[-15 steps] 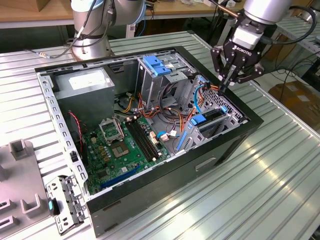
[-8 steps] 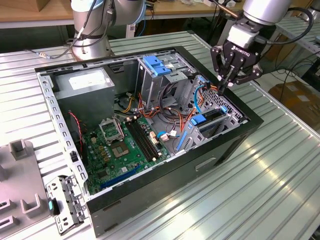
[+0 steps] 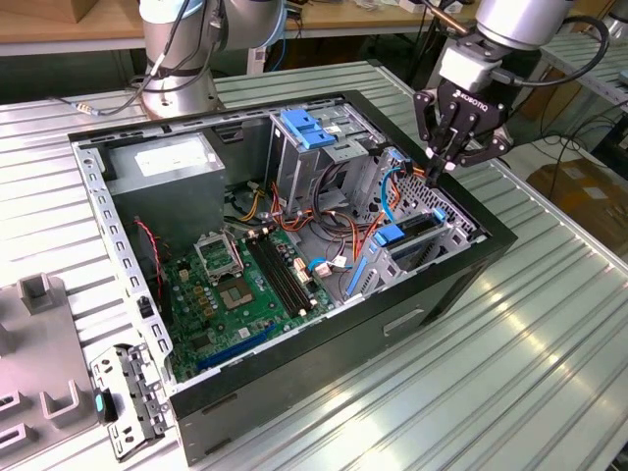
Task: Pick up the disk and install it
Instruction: 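Insert the first disk wire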
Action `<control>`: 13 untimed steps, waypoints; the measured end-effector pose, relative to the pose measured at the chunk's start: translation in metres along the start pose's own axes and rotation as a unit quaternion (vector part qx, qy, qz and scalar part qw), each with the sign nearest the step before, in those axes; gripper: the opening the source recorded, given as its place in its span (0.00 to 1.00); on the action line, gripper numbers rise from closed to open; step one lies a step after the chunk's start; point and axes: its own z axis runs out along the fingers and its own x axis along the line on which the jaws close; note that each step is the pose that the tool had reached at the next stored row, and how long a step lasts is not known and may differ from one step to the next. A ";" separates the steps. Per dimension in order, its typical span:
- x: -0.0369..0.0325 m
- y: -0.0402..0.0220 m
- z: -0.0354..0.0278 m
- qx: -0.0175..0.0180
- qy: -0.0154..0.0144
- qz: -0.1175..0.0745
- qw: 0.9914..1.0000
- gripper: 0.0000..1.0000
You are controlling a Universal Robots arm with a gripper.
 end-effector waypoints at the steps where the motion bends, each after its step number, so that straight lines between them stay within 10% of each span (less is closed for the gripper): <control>1: 0.0000 0.0000 0.0000 0.000 0.000 0.000 1.000 0.17; 13: 0.0000 0.0000 0.0000 0.000 0.000 0.002 1.000 0.17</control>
